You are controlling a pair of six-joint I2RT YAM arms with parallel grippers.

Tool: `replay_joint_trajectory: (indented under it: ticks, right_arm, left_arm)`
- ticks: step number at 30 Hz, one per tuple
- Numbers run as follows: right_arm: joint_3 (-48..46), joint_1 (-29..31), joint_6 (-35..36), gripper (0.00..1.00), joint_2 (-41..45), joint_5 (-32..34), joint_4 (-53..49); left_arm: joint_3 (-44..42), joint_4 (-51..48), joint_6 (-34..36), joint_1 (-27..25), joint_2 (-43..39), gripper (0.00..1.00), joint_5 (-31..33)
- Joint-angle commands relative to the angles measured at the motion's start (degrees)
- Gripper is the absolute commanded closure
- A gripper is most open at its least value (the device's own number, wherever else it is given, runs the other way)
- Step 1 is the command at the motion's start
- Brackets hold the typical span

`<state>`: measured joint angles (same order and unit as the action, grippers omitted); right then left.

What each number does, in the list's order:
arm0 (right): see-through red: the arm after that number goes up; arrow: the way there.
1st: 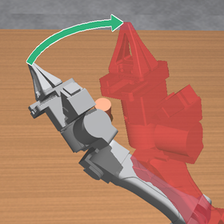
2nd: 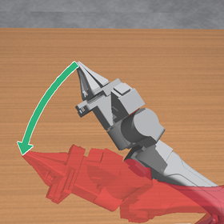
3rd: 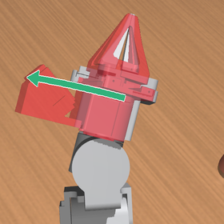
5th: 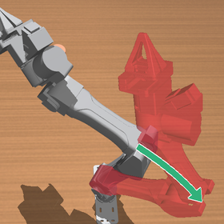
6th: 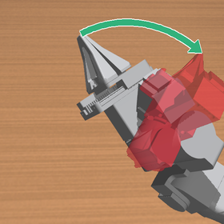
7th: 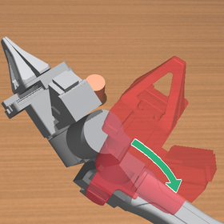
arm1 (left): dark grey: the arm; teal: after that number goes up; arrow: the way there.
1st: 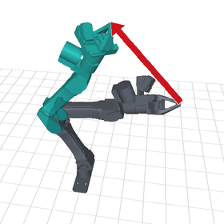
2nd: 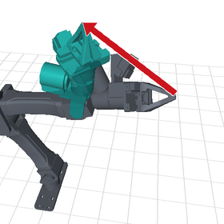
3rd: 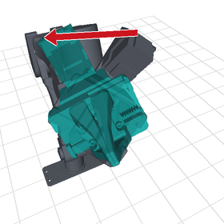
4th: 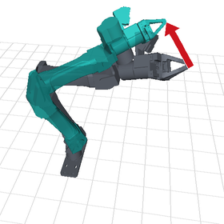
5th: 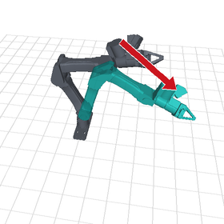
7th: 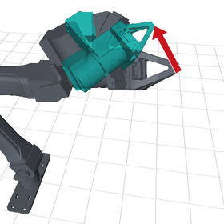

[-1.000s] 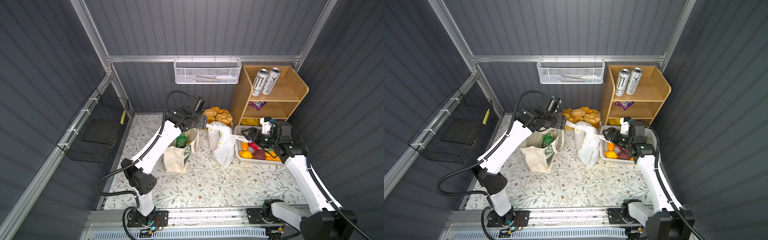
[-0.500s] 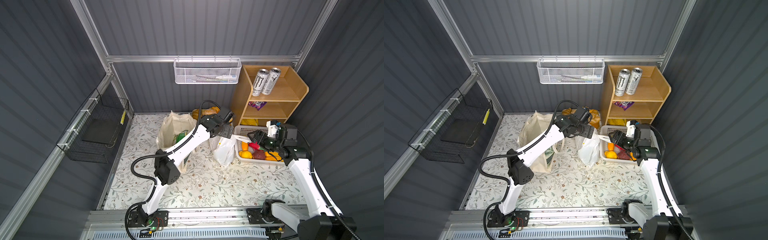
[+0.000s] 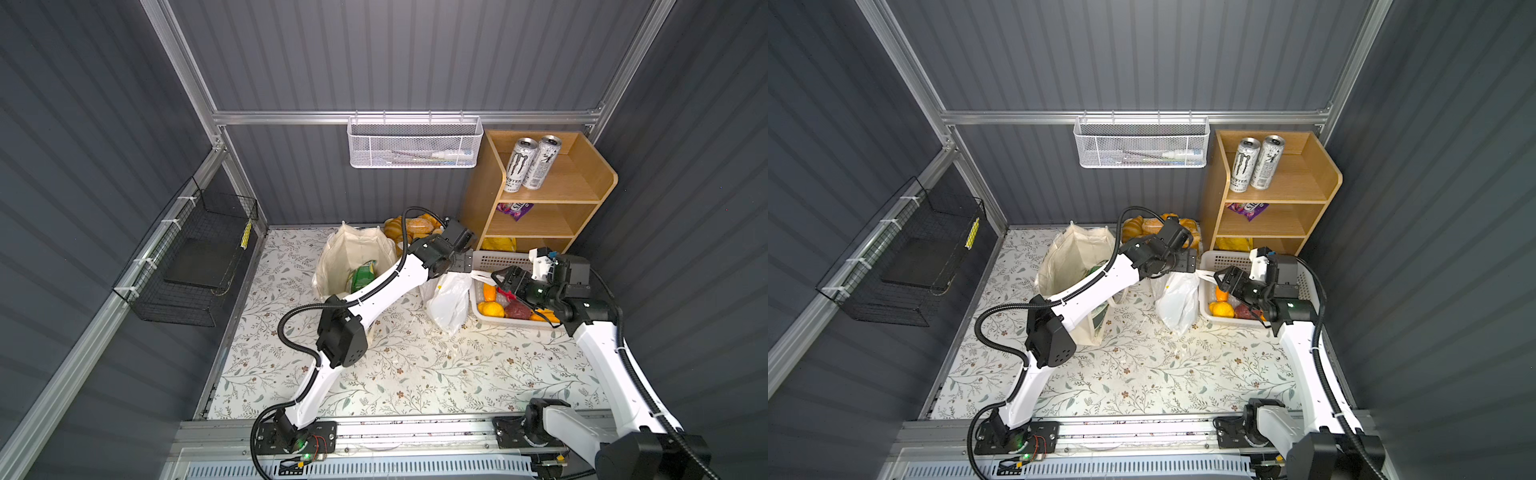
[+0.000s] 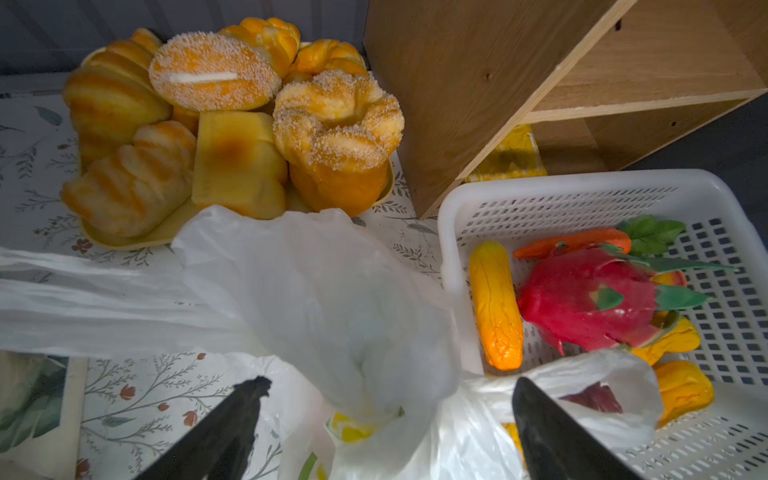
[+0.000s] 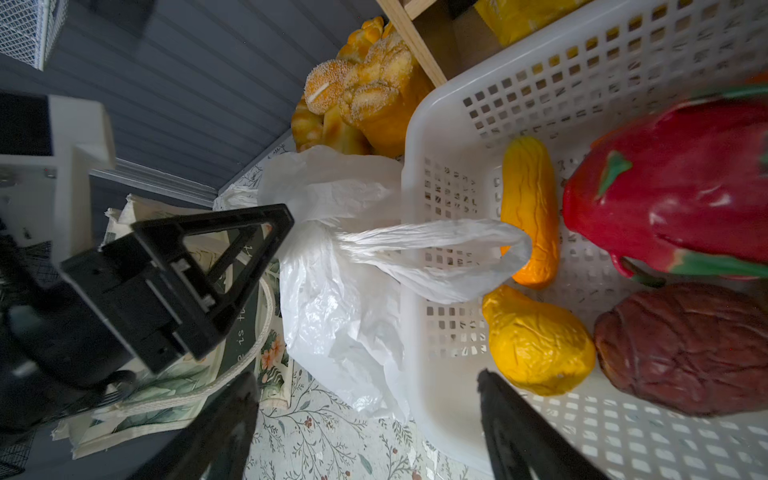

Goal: Place the mixed food into the grocery bags and tie them
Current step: 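Lift the white bag with the left gripper and swing it over the tote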

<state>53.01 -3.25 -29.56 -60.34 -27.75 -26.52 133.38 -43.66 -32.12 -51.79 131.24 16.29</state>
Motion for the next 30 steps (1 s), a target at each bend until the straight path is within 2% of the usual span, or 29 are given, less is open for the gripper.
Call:
replay_joint_trajectory:
  ticks: [1,7,10,12,14,16,18,19,25,30]
  right_arm:
    - [-0.41,-0.09,-0.49,0.16,0.74,-1.49,0.85]
    - [-0.46,-0.09,-0.79,0.16,0.83,-1.86,0.63]
    - [-0.28,-0.09,-0.87,0.16,1.08,-1.74,0.48]
    - [-0.11,-0.09,-1.0,0.16,1.27,-1.64,0.32]
    - [0.15,-0.09,-1.0,0.16,1.51,-1.68,0.03]
    - [0.33,-0.09,-1.37,0.16,1.92,-1.86,0.05]
    - [0.43,-0.09,-2.01,0.16,2.39,-2.47,0.18]
    - [0.55,-0.09,-2.54,0.16,2.73,-3.15,0.45]
    - [1.36,-0.09,-5.3,0.16,4.67,-7.16,1.95]
    - [2.9,-0.01,-6.51,0.16,5.62,-9.1,2.18]
  left_arm:
    - [0.93,1.27,-2.15,-0.24,2.99,0.04,0.25]
    - [2.31,2.01,-2.42,-0.13,6.97,0.03,0.65]
    - [2.16,3.1,-1.96,-0.09,8.43,0.1,1.03]
    - [1.54,4.28,-1.25,-0.09,8.68,0.31,0.61]
    - [-0.02,6.81,-0.22,-0.14,7.72,0.58,-0.09]
    - [-0.98,8.33,0.72,-0.09,6.09,0.79,-0.7]
    - [-0.23,8.65,2.59,-0.15,4.41,0.96,-1.97]
    - [0.85,8.3,3.74,-0.15,3.51,1.0,-2.44]
    - [10.94,5.12,13.3,-0.15,-2.65,1.0,-8.25]
    - [12.11,5.89,23.27,0.0,-12.29,1.0,-8.62]
